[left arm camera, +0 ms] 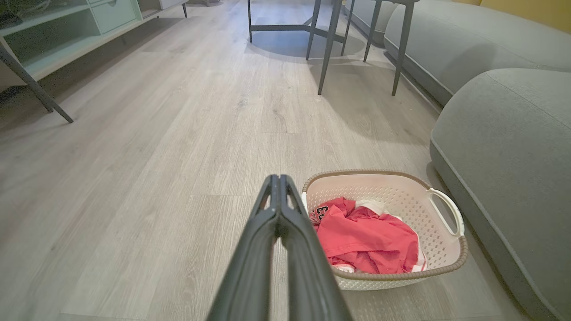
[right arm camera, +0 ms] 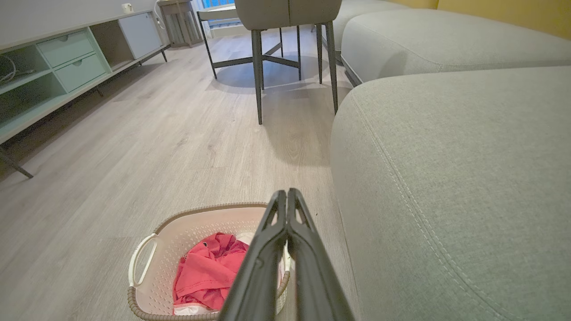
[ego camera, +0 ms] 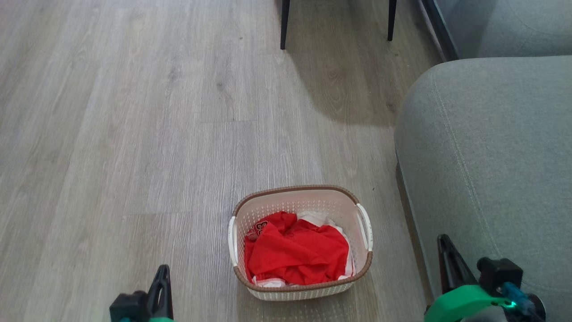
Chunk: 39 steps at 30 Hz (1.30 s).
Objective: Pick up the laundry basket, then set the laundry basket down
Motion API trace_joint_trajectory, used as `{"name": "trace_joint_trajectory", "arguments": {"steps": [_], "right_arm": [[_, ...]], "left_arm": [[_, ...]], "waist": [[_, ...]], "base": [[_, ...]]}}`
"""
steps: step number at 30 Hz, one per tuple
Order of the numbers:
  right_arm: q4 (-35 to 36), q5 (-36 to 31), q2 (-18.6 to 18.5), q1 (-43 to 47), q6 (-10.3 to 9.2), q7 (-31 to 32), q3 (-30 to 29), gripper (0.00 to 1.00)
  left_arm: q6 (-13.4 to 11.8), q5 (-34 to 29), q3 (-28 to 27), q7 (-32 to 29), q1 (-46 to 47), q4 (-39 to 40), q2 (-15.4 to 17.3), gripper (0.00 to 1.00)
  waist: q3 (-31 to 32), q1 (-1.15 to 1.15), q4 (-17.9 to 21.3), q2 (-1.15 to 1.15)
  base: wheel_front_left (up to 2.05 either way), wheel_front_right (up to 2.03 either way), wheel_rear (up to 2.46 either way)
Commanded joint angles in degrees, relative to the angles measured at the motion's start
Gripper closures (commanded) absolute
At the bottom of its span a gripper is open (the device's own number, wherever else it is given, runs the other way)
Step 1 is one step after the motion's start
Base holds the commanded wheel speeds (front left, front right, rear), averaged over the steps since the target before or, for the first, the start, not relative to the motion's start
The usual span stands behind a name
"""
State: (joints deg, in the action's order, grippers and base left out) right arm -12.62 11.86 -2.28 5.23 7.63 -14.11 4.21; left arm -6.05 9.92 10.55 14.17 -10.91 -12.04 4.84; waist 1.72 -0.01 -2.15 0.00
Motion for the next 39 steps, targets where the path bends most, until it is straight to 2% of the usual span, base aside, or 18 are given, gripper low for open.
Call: {"name": "trace_joint_trajectory", "arguments": {"steps": [1, 39], "right_arm": [[1.65, 1.68, -0.12, -1.29, 0.0, 0.27, -0.08, 1.0], [0.71, 27.35, -1.34, -4.4, -0.05, 5.45, -1.96, 1.0]], "left_arm": [[0.27, 1.57, -0.28, -0.33, 1.34, 1.63, -0.01, 1.0], [4.4, 27.35, -4.68, -6.01, 6.25, 0.38, 0.0, 1.0]], "waist": [[-0.03, 0.01, 0.03, 0.0], [-0.61, 0.01, 0.69, 0.0]], "base": [[0.0, 0.0, 0.0], [0.0, 0.0, 0.0]]}}
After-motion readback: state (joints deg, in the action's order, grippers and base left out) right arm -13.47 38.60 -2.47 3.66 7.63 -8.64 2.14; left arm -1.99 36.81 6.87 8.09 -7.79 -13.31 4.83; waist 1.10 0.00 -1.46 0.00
